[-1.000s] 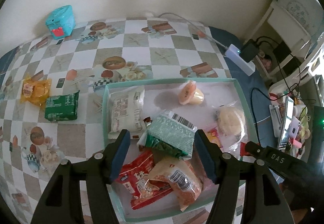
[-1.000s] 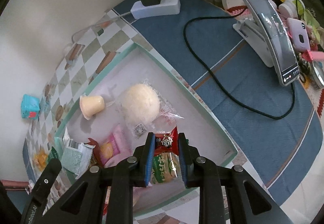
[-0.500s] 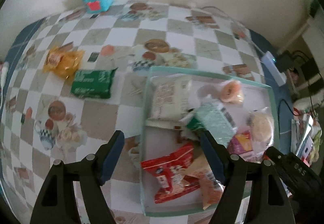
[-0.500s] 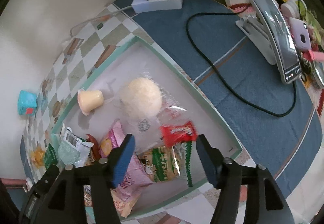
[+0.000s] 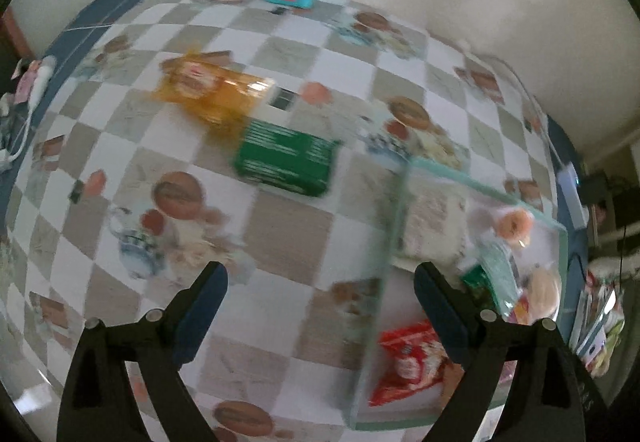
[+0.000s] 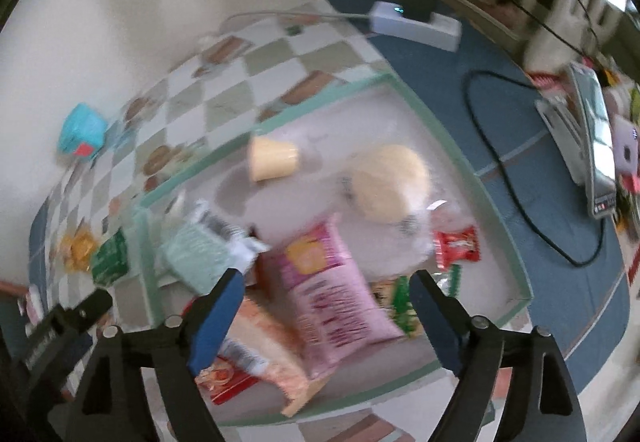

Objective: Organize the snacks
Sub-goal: 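Open both grippers to drop the mint-green pack and red candy into the tray, then move both grippers back toward the yellow bread bag and dark green pack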

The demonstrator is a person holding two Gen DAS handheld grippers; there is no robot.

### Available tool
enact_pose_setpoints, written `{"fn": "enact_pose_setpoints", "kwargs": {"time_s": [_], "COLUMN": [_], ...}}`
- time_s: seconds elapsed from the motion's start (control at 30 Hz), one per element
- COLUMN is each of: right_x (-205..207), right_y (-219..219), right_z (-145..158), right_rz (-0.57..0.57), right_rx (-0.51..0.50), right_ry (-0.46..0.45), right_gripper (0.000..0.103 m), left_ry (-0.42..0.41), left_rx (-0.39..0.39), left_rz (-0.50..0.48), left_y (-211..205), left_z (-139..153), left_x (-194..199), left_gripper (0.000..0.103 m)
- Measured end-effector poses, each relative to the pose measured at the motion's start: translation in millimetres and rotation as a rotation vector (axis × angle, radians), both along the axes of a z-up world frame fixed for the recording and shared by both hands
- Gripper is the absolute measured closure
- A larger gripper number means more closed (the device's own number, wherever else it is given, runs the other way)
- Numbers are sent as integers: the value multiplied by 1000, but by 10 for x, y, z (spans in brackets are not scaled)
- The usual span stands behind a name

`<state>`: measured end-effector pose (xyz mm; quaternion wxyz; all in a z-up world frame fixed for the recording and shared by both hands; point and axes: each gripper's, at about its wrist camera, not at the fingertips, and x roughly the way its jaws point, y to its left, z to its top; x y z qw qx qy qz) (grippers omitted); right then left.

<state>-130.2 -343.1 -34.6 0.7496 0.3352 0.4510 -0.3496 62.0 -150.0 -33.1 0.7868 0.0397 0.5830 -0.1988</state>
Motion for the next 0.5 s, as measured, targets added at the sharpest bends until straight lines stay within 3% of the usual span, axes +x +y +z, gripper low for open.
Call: {"fn": "enact_pose_setpoints", "kwargs": {"time_s": [0.13, 0.5], "right_x": [124, 347], "right_y": [161, 452], "right_z": [48, 126], "right_rz": [54, 140], "right_rx": [-29, -59], "right_ry": [-6, -31], "right_gripper": [4, 0], "left_ry": [-24, -90], "left_rx": [1, 73], "left_rz": [76, 246], "left_y": [324, 1088], "left_z": [56, 130], "left_x": [197, 603], "left_gripper": [8, 8]}}
